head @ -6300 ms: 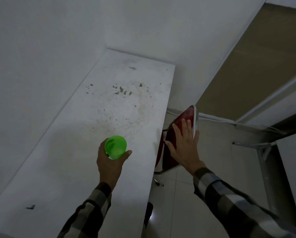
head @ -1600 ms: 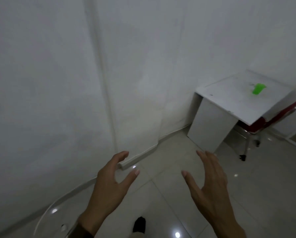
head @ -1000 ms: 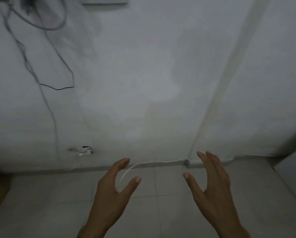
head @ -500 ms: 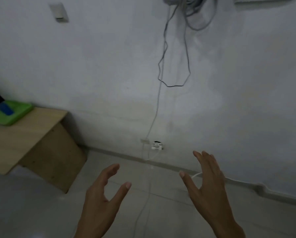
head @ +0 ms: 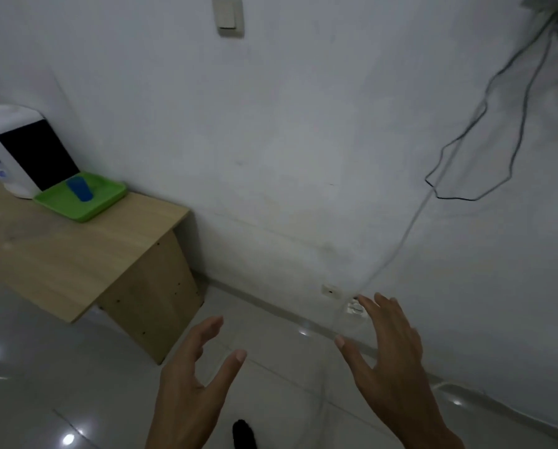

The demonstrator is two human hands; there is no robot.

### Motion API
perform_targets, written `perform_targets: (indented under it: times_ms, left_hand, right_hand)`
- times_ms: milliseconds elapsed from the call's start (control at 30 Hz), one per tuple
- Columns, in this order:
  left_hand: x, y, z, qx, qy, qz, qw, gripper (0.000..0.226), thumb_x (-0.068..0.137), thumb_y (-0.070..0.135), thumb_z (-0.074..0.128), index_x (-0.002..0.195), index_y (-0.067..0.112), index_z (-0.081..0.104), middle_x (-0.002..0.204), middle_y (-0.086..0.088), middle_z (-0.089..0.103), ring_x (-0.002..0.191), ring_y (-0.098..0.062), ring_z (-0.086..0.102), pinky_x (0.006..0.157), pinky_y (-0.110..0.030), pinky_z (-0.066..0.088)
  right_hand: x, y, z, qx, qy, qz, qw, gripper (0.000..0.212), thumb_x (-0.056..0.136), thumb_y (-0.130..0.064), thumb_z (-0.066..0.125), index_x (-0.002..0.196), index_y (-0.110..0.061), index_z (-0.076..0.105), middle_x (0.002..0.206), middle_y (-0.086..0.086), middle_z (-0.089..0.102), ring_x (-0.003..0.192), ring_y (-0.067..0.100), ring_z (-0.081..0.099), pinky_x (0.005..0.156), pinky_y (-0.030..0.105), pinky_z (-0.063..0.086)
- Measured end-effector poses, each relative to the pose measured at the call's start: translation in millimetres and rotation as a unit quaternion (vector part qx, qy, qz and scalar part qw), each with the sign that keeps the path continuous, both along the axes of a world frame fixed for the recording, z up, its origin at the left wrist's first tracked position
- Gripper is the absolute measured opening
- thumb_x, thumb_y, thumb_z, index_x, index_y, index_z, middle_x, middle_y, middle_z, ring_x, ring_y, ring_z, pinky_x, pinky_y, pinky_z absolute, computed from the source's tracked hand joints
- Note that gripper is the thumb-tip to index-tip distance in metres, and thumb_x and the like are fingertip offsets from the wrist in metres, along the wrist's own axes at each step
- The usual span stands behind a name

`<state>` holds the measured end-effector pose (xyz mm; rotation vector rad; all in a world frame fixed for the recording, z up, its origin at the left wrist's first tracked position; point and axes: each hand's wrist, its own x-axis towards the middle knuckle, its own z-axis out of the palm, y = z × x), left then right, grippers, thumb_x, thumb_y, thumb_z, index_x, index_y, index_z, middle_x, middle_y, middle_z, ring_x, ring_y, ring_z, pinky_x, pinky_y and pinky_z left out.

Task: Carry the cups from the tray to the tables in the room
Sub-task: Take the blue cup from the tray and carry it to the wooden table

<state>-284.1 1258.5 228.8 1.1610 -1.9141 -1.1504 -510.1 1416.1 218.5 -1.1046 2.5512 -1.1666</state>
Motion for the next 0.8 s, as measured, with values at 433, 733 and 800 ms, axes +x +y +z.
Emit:
perform_targets:
  times_ms: [433, 733, 800]
  left_hand:
    - [31, -250, 21, -0.019, -0.024, 0.005, 1.000, 0.061, 0.079, 0.064, 0.075, 0.135, 0.042, 0.061, 0.135, 0.026, 0.063, 0.129, 0.006, 0.055, 0.109, -0.032, 0.046]
    - [127, -376, 8, -0.002, -0.020, 0.052, 0.998, 0.052, 0.080, 0.051, 0.081, 0.128, 0.041, 0.063, 0.127, 0.028, 0.067, 0.123, 0.007, 0.059, 0.106, -0.036, 0.050]
    - [155, -405, 5, 0.004, -0.014, 0.049, 0.999, 0.052, 0.079, 0.053, 0.081, 0.127, 0.041, 0.064, 0.127, 0.029, 0.066, 0.123, 0.006, 0.060, 0.105, -0.034, 0.050]
  right_hand:
    - [44, -303, 9, 0.008, -0.030, 0.087, 0.996, 0.069, 0.091, -0.060, 0.051, 0.154, -0.038, 0.034, 0.169, -0.009, 0.022, 0.159, 0.009, -0.001, 0.126, 0.053, -0.001]
    - [125, -453, 9, 0.036, -0.019, 0.136, 0.990, 0.072, 0.089, -0.065, 0.050, 0.155, -0.040, 0.032, 0.170, -0.010, 0.019, 0.159, 0.009, -0.002, 0.127, 0.051, -0.001]
    - [152, -481, 5, 0.038, -0.023, 0.124, 0.991, 0.071, 0.093, -0.061, 0.058, 0.155, -0.039, 0.032, 0.170, -0.009, 0.018, 0.159, 0.009, -0.001, 0.128, 0.051, 0.000]
